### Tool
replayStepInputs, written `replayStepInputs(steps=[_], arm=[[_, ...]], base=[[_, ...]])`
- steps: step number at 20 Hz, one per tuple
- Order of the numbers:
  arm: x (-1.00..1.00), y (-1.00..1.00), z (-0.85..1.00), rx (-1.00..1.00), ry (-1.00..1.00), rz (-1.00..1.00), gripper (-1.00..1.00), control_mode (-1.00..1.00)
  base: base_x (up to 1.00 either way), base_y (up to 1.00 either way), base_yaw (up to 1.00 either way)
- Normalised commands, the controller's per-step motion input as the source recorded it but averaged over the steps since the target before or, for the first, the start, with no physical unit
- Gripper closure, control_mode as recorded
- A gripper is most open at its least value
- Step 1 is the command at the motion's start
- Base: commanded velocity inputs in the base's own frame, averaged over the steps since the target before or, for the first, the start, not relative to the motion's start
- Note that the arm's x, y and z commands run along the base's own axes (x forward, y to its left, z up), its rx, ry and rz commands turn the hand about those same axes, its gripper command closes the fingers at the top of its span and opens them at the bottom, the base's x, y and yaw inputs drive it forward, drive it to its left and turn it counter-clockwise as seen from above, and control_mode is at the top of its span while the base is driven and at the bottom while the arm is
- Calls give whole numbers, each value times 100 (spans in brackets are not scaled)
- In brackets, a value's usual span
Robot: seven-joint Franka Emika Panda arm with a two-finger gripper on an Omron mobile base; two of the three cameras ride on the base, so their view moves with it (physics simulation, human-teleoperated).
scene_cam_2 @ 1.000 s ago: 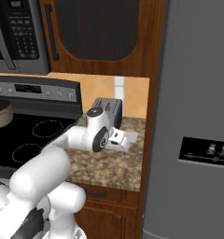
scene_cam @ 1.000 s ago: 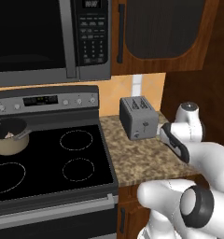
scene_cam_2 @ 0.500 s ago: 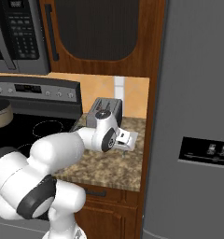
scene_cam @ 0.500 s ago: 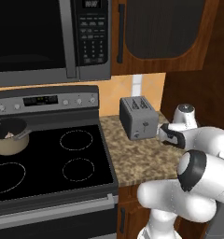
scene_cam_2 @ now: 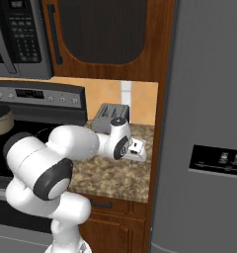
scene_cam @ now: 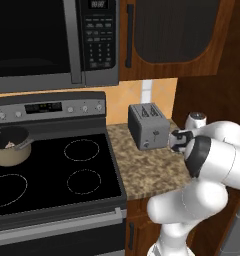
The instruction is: Put the garlic and lemon wedge in the pot. Retrieve the spatula and lightly stir the vegetables in the pot.
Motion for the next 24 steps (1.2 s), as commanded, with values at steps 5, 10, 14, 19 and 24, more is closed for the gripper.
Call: replayStepInputs(steps=[5, 10, 14, 19, 24], arm=[[25, -2, -28, 1, 5, 1, -100, -100], [24, -5, -27, 0, 4, 1, -100, -100], [30, -21, -12, 1, 2, 0, -100, -100], [1, -16, -8, 2, 2, 0, -100, -100], [-26, 14, 0, 1, 0, 0, -100, -100]], base=[[0, 0, 0], [0, 0, 0], [0, 0, 0], [0, 0, 0], [0, 0, 0]])
